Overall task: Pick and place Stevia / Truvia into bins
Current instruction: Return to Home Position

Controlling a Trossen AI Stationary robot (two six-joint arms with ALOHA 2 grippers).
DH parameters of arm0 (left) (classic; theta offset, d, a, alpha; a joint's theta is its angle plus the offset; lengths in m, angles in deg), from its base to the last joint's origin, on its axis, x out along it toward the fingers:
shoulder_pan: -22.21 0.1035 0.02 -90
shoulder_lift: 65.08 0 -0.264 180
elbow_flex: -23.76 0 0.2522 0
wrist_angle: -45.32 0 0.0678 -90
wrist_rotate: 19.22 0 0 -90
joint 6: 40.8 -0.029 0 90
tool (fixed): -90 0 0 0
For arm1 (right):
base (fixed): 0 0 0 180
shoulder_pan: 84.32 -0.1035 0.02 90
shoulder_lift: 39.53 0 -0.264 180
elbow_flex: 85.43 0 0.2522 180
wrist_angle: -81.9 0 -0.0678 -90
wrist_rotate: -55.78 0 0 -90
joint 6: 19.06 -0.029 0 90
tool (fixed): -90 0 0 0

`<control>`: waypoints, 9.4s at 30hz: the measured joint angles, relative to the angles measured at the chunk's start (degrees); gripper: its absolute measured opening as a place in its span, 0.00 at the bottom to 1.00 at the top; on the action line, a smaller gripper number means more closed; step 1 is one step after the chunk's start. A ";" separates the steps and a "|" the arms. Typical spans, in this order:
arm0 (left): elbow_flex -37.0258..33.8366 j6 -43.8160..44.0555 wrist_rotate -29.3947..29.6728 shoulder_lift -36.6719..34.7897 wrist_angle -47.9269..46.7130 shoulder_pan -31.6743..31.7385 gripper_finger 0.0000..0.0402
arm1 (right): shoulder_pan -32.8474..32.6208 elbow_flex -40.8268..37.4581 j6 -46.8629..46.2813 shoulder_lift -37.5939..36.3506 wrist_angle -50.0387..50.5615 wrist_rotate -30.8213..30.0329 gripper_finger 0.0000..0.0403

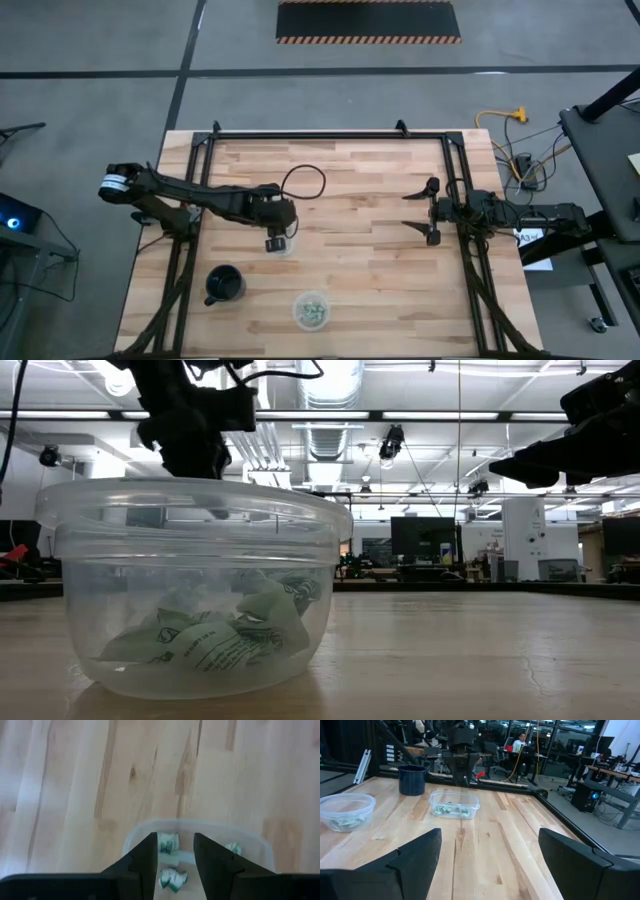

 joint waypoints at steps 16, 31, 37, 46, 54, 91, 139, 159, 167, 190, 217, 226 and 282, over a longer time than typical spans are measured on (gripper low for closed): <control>-0.09 -4.63 0.10 0.00 35.78 0.06 0.27 | 0.01 0.00 0.00 0.01 0.00 -0.02 0.81; 0.03 -20.51 0.15 0.00 55.27 0.16 0.27 | -0.01 0.00 0.00 0.01 0.00 0.00 0.81; -0.03 -26.13 0.14 0.03 57.02 0.21 0.27 | -0.01 0.00 0.00 0.01 0.00 -0.01 0.81; 0.22 -25.66 0.04 2.18 66.57 0.28 0.27 | 0.03 0.00 0.00 -0.01 -0.09 -0.05 0.81; -0.15 -25.76 -12.71 2.12 66.67 0.51 0.27 | 0.01 0.00 0.00 -0.01 -0.01 -0.02 0.81; -27.95 -17.61 -23.82 -20.78 83.00 18.43 0.27 | -0.01 0.00 0.00 0.01 -0.02 -0.02 0.81; -51.30 -17.93 -3.98 -75.67 60.75 19.67 0.27 | 0.03 0.00 0.00 -0.01 -0.02 0.01 0.81; -57.30 -17.43 -3.79 -79.49 54.31 19.67 0.27 | -0.01 0.00 0.00 -0.01 0.02 -0.02 0.81; -57.32 -21.47 -3.71 -79.07 47.99 19.67 0.27 | -0.01 0.00 0.00 -0.01 0.00 -0.03 0.81; -56.14 -21.89 -12.64 -71.39 39.48 19.74 0.27 | -0.01 0.00 0.00 -0.04 0.00 0.01 0.81; -55.78 -20.94 -11.72 -70.12 38.61 19.76 0.27 | -0.01 0.00 0.01 -0.01 0.00 -0.02 0.81; -55.78 -20.94 -11.74 -69.76 38.65 19.76 0.27 | -0.01 0.00 0.00 -0.01 0.00 0.00 0.81; -55.82 -20.96 -11.80 -69.51 38.76 19.76 0.27 | -0.01 0.00 0.00 0.01 -0.02 0.00 0.81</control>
